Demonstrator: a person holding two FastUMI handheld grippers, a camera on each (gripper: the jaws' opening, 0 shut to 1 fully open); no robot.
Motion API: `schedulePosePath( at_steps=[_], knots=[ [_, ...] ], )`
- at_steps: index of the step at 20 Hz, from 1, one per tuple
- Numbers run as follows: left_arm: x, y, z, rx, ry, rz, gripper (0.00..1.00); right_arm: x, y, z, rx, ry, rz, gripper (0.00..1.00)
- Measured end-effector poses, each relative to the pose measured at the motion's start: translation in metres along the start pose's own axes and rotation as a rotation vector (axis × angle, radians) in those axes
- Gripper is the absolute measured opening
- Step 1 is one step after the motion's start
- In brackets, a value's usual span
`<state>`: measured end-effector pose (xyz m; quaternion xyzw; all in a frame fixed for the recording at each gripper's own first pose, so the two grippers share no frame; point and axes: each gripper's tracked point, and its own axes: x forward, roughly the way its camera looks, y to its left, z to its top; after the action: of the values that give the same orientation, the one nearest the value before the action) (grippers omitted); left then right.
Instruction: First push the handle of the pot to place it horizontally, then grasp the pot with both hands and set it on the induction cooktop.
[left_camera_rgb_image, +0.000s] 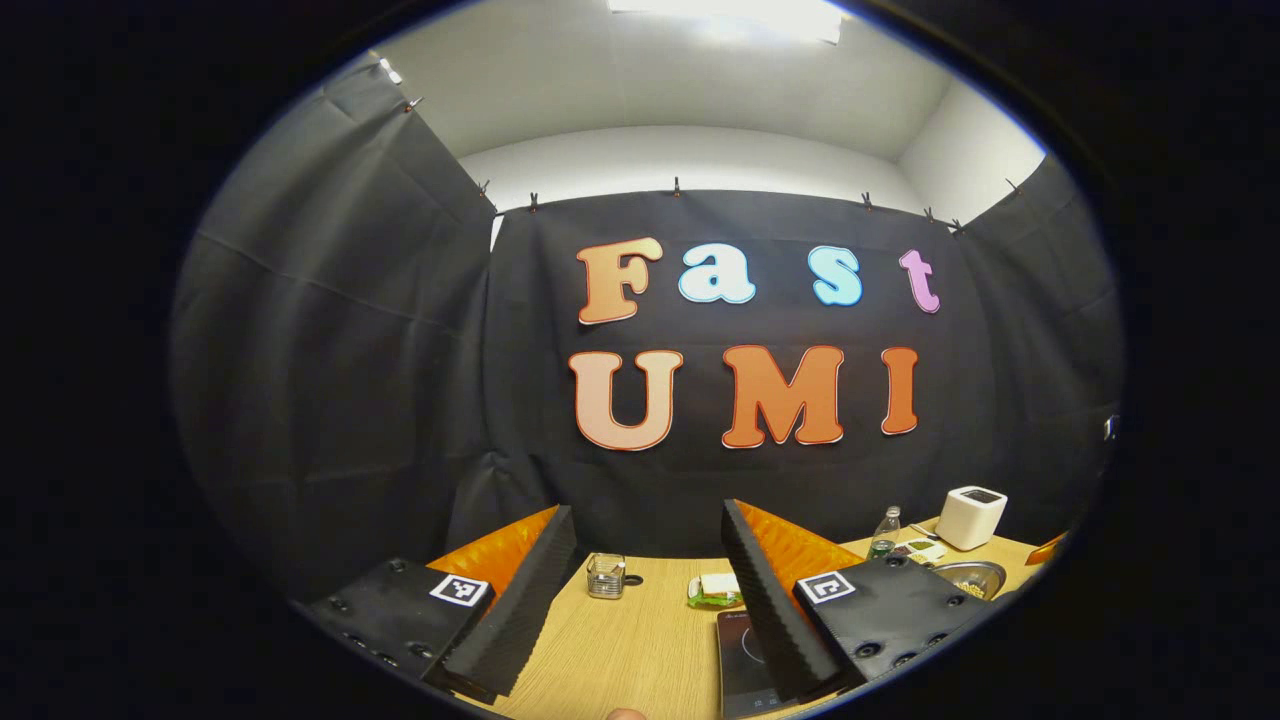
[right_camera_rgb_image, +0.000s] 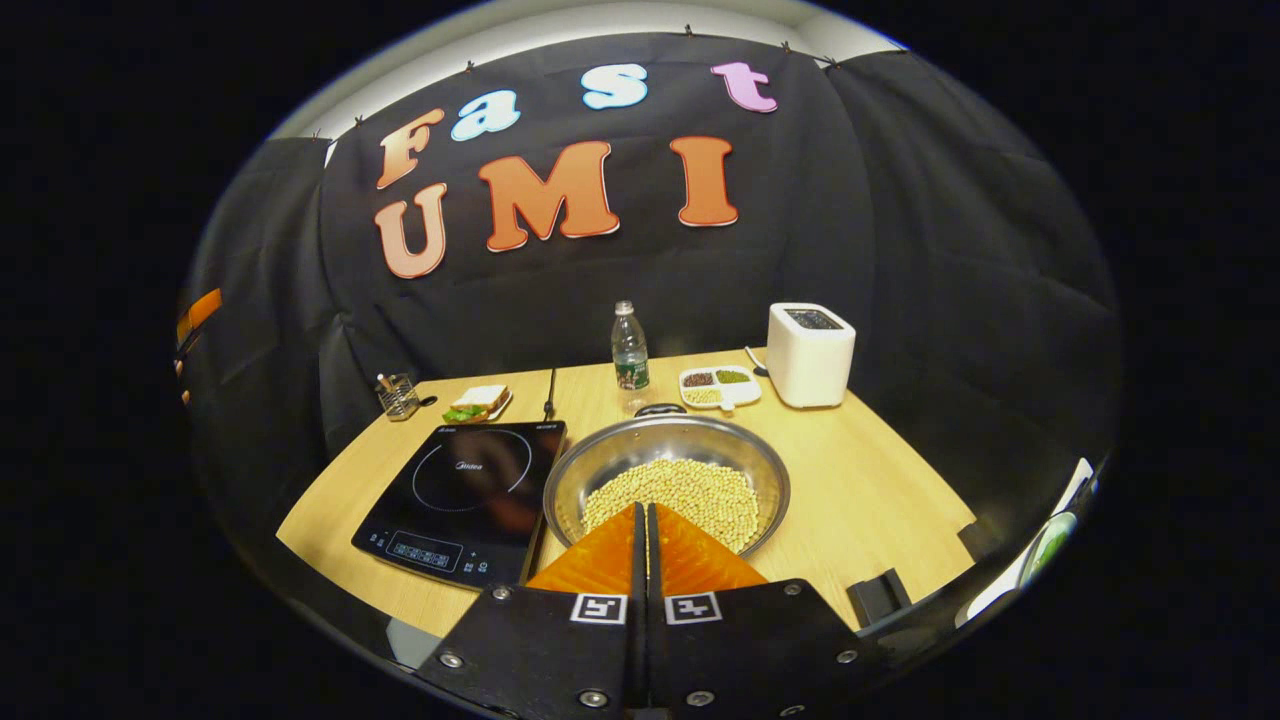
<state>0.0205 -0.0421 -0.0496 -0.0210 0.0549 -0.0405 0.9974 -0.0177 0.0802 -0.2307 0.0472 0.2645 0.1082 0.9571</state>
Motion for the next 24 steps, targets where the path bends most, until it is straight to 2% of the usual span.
schedulePosePath(
  at_steps=[13,22,24],
  knots=[
    [-0.002,0.001,-0.010,0.001,0.017,-0.005,0.96,0.026,0.040,-0.092,0.001,0.200,0.067,0.00],
    [-0.003,-0.001,-0.017,0.009,0.030,-0.003,0.96,0.041,0.040,-0.122,0.015,0.259,0.058,0.00],
    [-0.004,-0.003,-0.016,0.010,0.028,-0.001,0.96,0.045,0.032,-0.127,0.012,0.268,0.033,0.00]
  ],
)
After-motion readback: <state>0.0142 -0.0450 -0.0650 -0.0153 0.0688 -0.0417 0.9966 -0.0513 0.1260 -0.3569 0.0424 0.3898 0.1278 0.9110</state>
